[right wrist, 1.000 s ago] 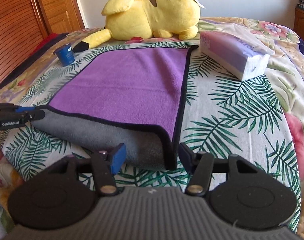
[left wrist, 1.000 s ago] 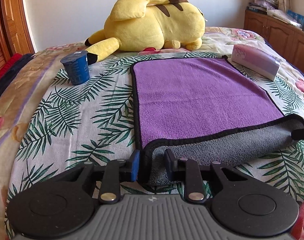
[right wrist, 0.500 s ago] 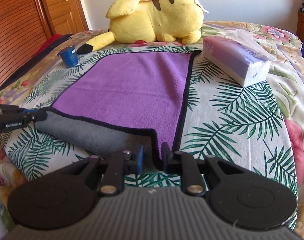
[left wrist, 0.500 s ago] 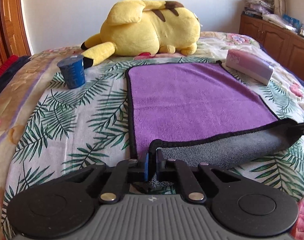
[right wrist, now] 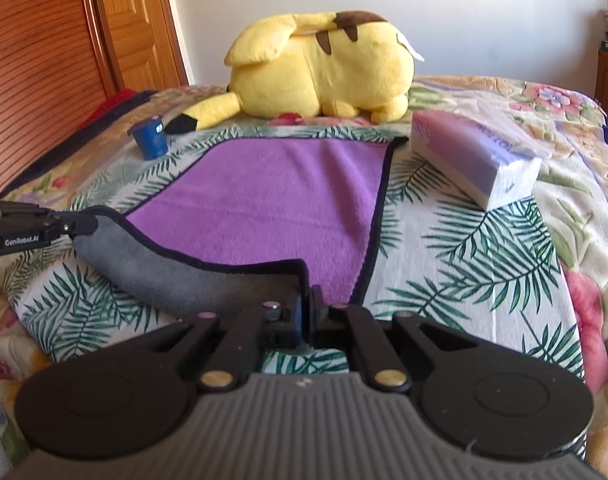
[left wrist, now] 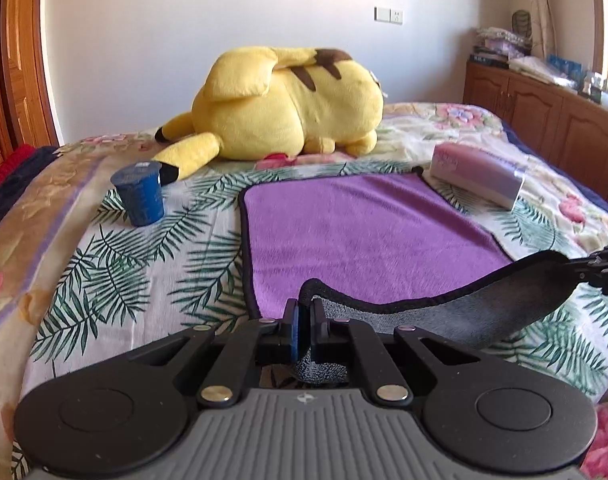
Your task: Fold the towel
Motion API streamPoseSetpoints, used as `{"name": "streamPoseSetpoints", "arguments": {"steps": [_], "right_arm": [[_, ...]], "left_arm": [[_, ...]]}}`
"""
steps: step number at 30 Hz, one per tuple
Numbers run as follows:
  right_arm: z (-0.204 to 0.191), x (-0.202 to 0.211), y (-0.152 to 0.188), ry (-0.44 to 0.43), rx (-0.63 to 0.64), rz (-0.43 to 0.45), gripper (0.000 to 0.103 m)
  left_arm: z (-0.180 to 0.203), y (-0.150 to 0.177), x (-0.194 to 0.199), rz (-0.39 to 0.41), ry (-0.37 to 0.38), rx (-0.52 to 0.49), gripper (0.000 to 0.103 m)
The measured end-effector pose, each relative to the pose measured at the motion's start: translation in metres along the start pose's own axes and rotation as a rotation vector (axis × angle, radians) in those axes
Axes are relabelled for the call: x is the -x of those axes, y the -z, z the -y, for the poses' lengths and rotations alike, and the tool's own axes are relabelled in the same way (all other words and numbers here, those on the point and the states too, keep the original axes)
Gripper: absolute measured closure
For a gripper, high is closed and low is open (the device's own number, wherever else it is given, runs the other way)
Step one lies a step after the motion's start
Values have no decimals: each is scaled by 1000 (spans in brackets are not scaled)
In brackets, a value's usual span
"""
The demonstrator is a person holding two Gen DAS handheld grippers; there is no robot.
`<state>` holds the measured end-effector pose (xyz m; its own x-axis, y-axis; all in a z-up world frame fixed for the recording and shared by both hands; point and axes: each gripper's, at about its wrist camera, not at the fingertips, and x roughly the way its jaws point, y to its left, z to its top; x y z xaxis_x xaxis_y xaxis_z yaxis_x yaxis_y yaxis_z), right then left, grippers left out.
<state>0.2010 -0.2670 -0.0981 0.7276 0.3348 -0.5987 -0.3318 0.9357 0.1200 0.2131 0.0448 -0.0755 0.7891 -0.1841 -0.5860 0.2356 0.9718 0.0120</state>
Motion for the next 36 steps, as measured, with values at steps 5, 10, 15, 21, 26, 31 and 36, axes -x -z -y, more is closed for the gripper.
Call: {"name": "streamPoseSetpoints", "arguments": {"steps": [5, 10, 15, 21, 26, 31, 36], "right_arm": [[0, -3, -9, -3, 27, 32, 99], [2, -5, -12, 0, 36, 49, 99], [1, 1, -17, -1, 41, 85, 99], [3, 0, -23, 2, 43, 109, 99], [0, 0, -30, -23, 58, 129, 99], [-2, -1, -36, -19, 79, 143, 99], [-2, -5, -42, -7, 105, 158, 99]], "left_arm": [[6, -10, 11, 54, 10, 3, 103], [6, -18, 21, 93, 19, 13, 103], [4, -21, 24, 107, 20, 24, 103], [5, -22, 24, 118, 19, 33, 103], [5, -26, 24, 125, 25, 29, 103], [4, -33, 24, 138, 26, 19, 103], [3, -41, 18, 147, 26, 4, 103]]}}
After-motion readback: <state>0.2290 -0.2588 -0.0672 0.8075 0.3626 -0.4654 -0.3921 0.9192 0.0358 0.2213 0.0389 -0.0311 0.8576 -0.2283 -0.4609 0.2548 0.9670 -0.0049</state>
